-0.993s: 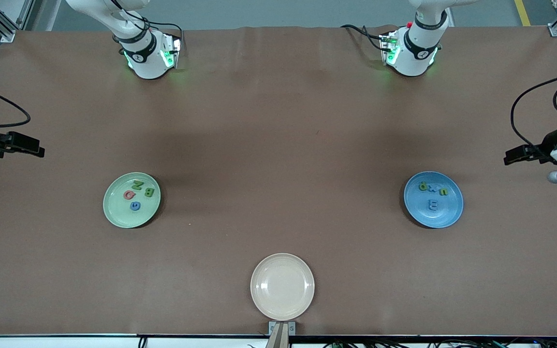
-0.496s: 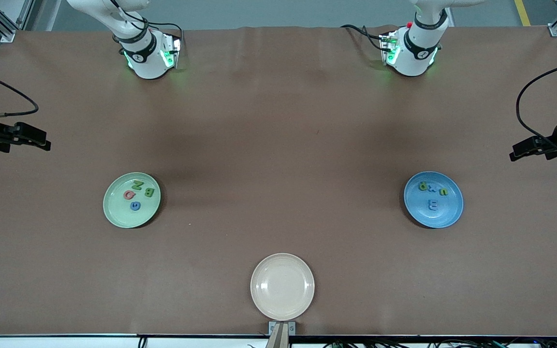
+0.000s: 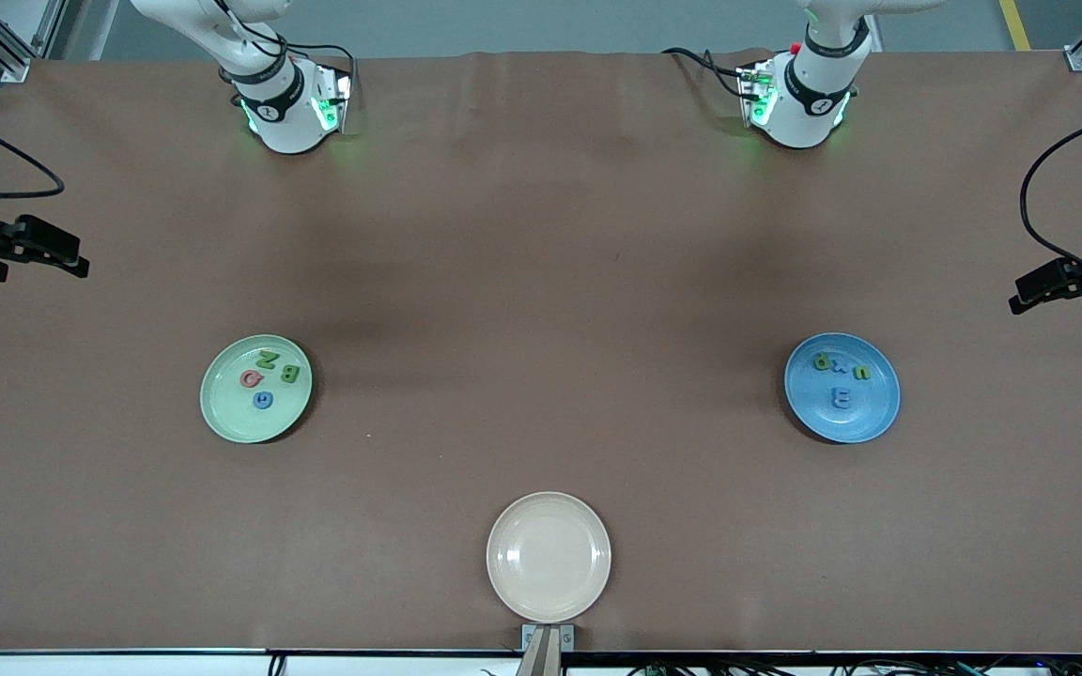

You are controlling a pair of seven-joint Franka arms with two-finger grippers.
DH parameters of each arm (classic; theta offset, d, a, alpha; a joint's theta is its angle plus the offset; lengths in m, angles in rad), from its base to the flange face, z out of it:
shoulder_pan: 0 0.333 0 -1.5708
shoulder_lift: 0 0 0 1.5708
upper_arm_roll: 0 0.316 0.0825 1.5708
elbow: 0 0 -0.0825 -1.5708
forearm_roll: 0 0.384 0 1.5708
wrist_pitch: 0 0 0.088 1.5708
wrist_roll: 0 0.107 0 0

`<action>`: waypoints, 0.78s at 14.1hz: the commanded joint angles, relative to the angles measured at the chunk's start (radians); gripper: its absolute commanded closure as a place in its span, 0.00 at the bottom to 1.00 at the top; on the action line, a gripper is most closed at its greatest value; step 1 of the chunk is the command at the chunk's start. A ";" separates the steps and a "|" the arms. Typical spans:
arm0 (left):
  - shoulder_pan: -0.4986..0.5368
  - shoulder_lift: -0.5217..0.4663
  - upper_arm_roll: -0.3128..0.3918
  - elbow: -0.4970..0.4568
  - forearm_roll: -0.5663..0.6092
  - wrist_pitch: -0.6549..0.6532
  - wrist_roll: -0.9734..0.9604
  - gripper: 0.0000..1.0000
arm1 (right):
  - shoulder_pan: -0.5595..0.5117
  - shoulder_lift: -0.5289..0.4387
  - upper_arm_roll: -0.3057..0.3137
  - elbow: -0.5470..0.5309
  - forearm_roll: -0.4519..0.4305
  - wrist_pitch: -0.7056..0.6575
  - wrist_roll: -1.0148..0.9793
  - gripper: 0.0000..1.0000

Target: Sort upper and lower case letters into plates

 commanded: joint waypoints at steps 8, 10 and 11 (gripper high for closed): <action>-0.003 -0.107 -0.042 0.090 -0.018 -0.163 -0.094 0.00 | -0.020 -0.103 0.036 -0.034 -0.022 -0.043 -0.005 0.00; -0.002 -0.108 -0.073 0.090 -0.018 -0.165 -0.133 0.00 | -0.022 -0.111 0.036 -0.032 -0.022 -0.059 -0.004 0.00; 0.000 -0.114 -0.076 0.092 -0.017 -0.170 -0.133 0.00 | -0.022 -0.120 0.038 -0.031 -0.022 -0.069 -0.002 0.00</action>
